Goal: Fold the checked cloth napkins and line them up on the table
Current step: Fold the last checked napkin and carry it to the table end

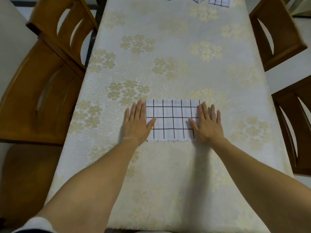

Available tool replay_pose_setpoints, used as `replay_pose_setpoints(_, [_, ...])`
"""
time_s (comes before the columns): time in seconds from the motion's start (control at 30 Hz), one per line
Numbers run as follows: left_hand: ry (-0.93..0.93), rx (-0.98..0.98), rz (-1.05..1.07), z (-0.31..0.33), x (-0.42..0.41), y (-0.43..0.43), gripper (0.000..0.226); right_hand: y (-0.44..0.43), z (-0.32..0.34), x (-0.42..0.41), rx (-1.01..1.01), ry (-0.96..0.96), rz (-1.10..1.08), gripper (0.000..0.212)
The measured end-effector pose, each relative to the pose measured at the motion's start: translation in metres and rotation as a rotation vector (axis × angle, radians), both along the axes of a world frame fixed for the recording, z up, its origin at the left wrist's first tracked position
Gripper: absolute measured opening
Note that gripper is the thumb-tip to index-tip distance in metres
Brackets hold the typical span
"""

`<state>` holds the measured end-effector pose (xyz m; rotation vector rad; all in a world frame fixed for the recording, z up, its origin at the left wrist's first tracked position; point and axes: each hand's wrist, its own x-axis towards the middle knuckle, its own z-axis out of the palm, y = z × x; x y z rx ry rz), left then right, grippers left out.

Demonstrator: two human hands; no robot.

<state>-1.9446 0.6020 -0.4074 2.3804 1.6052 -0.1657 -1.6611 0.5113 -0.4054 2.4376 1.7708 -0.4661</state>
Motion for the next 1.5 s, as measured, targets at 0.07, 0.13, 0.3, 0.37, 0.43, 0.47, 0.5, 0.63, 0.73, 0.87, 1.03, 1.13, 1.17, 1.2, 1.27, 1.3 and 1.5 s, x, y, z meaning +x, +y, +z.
replay_pose_setpoints(0.07, [-0.141,0.043,0.021,0.013,0.018,0.0,0.071,0.011,0.005,-0.02,0.123,0.009,0.02,0.074])
replay_pose_setpoints(0.13, [-0.233,0.051,-0.047,0.021,0.047,0.003,0.061,0.03,0.005,-0.048,0.174,0.055,0.11,0.067])
replay_pose_setpoints(0.3, [-0.042,-0.039,-0.186,-0.004,0.073,0.003,0.059,0.048,-0.013,-0.072,0.118,0.092,0.139,0.061])
replay_pose_setpoints(0.37, [0.006,0.014,-0.191,-0.012,0.057,0.004,0.062,0.04,-0.016,-0.055,0.092,0.052,0.125,0.065])
replay_pose_setpoints(0.43, [0.024,0.045,-0.142,-0.013,0.04,0.008,0.065,0.035,-0.015,-0.033,0.076,0.059,0.055,0.069])
replay_pose_setpoints(0.47, [0.037,0.048,-0.124,-0.013,0.032,0.012,0.065,0.033,-0.013,-0.022,0.066,0.062,0.018,0.071])
replay_pose_setpoints(0.5, [0.051,0.041,-0.116,-0.012,0.025,0.015,0.066,0.032,-0.012,-0.012,0.048,0.065,-0.002,0.072])
replay_pose_setpoints(0.63, [0.11,0.013,-0.067,-0.007,0.013,0.02,0.074,0.034,-0.007,0.003,0.0,0.098,-0.095,0.081])
replay_pose_setpoints(0.73, [0.003,0.039,-0.057,0.006,0.032,0.015,0.075,0.039,-0.004,-0.007,0.12,0.133,-0.2,0.081])
replay_pose_setpoints(0.87, [-0.113,-0.012,-0.283,0.001,0.065,0.01,0.071,0.046,0.009,-0.02,0.265,0.18,-0.361,0.074])
replay_pose_setpoints(1.03, [-0.007,0.054,-0.266,-0.018,0.064,0.005,0.079,0.04,0.019,-0.015,0.228,0.247,-0.537,0.084])
replay_pose_setpoints(1.13, [-0.028,0.055,-0.271,-0.016,0.065,0.005,0.08,0.034,0.021,-0.008,0.177,0.416,-0.682,0.075])
replay_pose_setpoints(1.17, [-0.026,0.06,-0.274,-0.016,0.065,0.005,0.079,0.032,0.022,-0.007,0.147,0.462,-0.702,0.068])
replay_pose_setpoints(1.2, [-0.022,0.064,-0.276,-0.016,0.065,0.005,0.078,0.03,0.023,-0.007,0.119,0.499,-0.699,0.057])
replay_pose_setpoints(1.27, [-0.014,0.07,-0.278,-0.016,0.064,0.005,0.077,0.025,0.021,-0.007,0.098,0.576,-0.68,0.036])
replay_pose_setpoints(1.3, [-0.012,0.074,-0.276,-0.016,0.064,0.005,0.077,0.022,0.021,-0.008,0.092,0.608,-0.672,0.04])
replay_pose_setpoints(1.5, [-0.034,0.09,-0.276,-0.019,0.064,0.004,0.077,0.012,0.029,-0.012,0.163,0.515,-0.629,0.033])
